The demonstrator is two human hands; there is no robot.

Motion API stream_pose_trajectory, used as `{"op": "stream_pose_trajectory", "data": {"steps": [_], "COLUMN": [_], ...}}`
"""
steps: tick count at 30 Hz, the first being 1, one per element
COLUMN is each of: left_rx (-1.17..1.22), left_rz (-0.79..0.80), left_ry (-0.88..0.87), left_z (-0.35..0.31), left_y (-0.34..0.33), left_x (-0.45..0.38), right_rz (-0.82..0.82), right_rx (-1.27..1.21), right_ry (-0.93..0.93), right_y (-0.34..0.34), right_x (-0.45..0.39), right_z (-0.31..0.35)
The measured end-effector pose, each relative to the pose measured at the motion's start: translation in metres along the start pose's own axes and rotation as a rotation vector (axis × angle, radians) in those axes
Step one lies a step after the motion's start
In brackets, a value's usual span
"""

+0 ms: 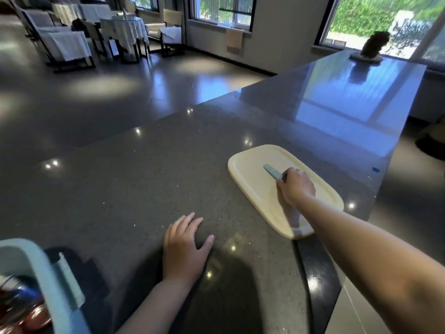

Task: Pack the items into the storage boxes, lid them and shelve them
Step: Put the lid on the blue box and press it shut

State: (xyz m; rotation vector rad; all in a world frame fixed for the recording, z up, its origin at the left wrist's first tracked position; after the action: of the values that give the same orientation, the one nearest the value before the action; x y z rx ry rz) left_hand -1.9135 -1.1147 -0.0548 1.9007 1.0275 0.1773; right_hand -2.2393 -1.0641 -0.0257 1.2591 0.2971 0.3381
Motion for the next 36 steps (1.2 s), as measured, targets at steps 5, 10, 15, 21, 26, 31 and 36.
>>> {"op": "stream_pose_trajectory", "data": {"steps": [5,10,15,21,26,31,36], "left_rx": [0.202,0.194,0.050,-0.189,-0.248,-0.243,-0.256], "left_rz": [-0.143,-0.246,-0.495,-0.663,-0.613,-0.508,-0.404], "left_ry": [0.016,-0.084,-0.059,0.060,0.216,0.296,0.323], "left_z": [-0.025,-0.057,-0.047,-0.009,0.036,0.063,0.076], "left_y": [0.047,0.131,0.220,0.301,0.330,0.332,0.332], "left_x": [0.010,0.037,0.107,0.200,0.258,0.294,0.304], "right_rz": [-0.104,-0.018,0.016,0.114,0.227,0.291,0.370], "right_rx": [-0.120,-0.269,-0.392,-0.442,-0.387,-0.291,-0.310], "right_ry": [0.126,0.415,0.759,1.016,1.169,1.285,1.318], "right_y": [0.041,0.083,0.112,0.107,0.079,0.055,0.047], "right_x": [0.040,0.112,0.232,0.362,0.442,0.491,0.509], "right_z": [0.005,0.062,0.158,0.237,0.269,0.283,0.292]}}
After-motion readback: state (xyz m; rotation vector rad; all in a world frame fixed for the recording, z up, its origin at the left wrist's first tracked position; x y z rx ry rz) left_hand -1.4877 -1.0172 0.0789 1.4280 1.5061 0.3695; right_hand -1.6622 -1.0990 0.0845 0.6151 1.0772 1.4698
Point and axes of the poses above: each hand's wrist, its own x-axis away from the middle knuckle, its own y-axis out of the back of the hand, z = x × y, the point moved 8 cm from there along -x, towards the middle knuckle, and after that the axes turned 15 degrees about -y, right-handed, at the moved point
